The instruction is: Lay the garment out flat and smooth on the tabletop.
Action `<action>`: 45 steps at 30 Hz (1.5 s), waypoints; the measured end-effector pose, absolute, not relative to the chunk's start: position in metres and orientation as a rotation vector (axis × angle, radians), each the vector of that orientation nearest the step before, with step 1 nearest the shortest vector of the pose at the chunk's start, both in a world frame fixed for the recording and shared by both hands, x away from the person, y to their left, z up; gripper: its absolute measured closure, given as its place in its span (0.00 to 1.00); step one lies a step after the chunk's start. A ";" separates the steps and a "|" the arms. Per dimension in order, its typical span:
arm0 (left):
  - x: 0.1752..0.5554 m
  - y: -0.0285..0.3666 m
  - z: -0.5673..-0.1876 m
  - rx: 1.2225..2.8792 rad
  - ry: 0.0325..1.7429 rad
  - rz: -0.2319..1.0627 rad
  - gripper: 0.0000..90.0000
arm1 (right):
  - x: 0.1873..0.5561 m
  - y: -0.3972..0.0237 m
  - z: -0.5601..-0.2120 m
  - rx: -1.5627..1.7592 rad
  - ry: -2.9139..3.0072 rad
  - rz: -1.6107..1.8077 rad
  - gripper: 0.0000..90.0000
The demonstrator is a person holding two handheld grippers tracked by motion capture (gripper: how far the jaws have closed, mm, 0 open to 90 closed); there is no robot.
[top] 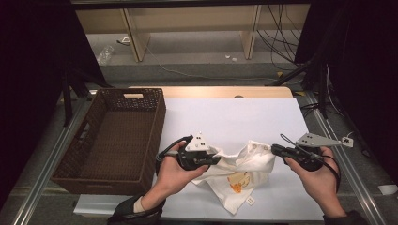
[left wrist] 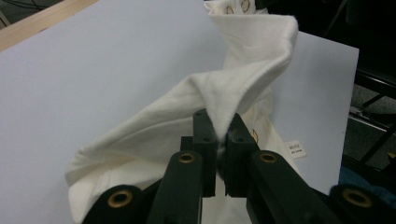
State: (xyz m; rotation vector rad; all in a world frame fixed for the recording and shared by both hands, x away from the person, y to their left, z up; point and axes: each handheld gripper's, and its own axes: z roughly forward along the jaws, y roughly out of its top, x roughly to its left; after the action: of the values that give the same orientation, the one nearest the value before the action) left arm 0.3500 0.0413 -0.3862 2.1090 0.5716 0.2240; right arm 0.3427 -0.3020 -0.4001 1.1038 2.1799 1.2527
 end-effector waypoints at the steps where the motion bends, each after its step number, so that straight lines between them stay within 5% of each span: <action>1: 0.352 0.042 -0.387 2.109 0.576 0.236 0.95 | 0.343 -0.302 -0.400 1.102 2.180 1.251 0.95; 45: 0.408 0.041 -0.391 1.997 0.744 0.310 0.95 | 0.356 -0.296 -0.389 1.064 2.143 1.240 0.95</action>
State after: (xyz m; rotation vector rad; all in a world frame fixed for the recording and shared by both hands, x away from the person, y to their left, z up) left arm 0.4084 0.0407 -0.3910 1.9974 0.7444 0.3102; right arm 0.3563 -0.2956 -0.3891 1.0636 2.1433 1.2403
